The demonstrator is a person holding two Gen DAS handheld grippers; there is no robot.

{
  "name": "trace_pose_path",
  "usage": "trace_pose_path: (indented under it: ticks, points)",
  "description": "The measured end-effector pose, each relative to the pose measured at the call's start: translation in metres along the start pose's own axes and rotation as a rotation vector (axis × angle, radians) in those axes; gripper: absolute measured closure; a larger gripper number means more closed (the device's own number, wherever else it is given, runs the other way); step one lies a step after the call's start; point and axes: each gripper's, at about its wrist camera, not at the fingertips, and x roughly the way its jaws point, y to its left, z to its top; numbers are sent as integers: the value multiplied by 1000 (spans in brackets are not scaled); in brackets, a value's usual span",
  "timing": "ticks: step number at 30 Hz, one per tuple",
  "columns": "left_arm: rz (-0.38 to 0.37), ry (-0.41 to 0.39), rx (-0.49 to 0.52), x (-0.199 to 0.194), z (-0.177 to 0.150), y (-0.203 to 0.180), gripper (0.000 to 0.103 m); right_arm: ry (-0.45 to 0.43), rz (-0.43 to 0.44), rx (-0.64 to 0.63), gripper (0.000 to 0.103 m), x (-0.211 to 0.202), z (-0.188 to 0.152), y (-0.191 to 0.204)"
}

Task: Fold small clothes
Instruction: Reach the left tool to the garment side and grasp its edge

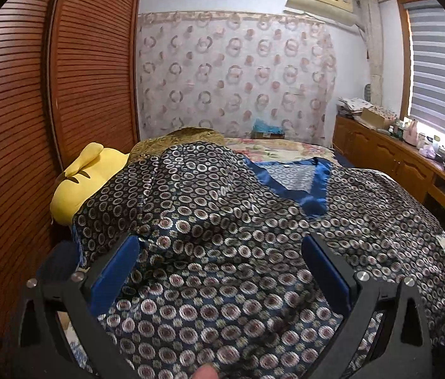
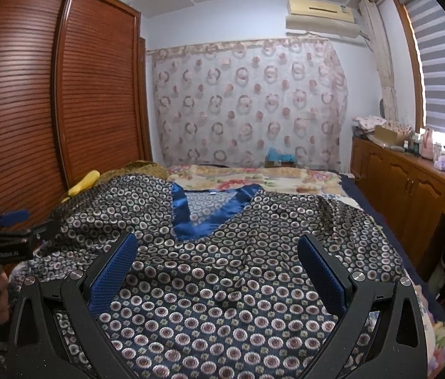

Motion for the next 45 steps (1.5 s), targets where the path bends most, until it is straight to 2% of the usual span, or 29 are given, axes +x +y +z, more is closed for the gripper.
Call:
trace_pose_path:
  ticks: [8,14,21,27,31,35,38,40,45]
  points:
    - [38,56,-7,35,-4,30,0,63,31,-12,0,36,-8,7]
    - [21,145,-51,42,-9,80,0,93,67,-29,0,49,-14,13]
    - [-7,188,-65,41,-10,129,0,144,119,-45,0,60,-20,20]
    - [-45,263,-110,59,-16,160,12,178,138,-58,0,67,-26,23]
    - [-72,331,-102,78,-23,158,13,194,143,-63,0,71,-29,25]
    - [-49,376,-56,88,-26,151,17,196,146,-67,0,71,-30,25]
    - [-23,390,-8,91,-27,146,25,195,147,-66,0,70,-31,24]
    - [1,392,18,94,-26,146,34,197,147,-64,0,70,-30,24]
    - [45,389,38,101,-20,158,41,198,152,-59,0,70,-31,24]
